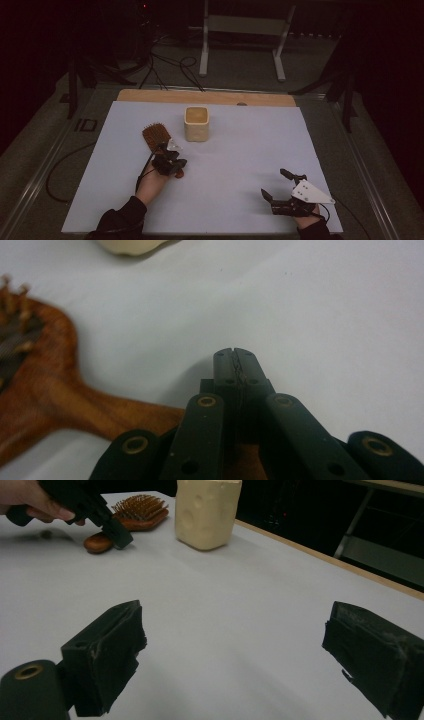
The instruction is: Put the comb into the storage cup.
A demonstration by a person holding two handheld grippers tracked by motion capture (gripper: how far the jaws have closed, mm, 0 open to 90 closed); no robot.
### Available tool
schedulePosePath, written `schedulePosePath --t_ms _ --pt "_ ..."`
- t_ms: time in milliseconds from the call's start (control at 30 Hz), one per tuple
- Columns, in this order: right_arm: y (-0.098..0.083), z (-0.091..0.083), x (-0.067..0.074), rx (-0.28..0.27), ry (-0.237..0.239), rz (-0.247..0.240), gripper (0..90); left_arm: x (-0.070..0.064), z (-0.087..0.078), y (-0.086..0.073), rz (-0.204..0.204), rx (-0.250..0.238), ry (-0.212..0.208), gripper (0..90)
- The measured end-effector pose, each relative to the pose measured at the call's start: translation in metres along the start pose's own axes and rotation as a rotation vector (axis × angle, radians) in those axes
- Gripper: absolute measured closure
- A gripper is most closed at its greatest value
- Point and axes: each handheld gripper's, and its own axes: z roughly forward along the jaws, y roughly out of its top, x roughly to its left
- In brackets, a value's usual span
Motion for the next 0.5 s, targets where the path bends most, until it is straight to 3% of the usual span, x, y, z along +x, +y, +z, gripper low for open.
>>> schedulePosePath --t_ms 500 --pt "0.0 0.0 0.0 -0.001 -0.001 0.0 8.4 0.016 -0.028 -0.027 -0.047 0.005 0.05 90.0"
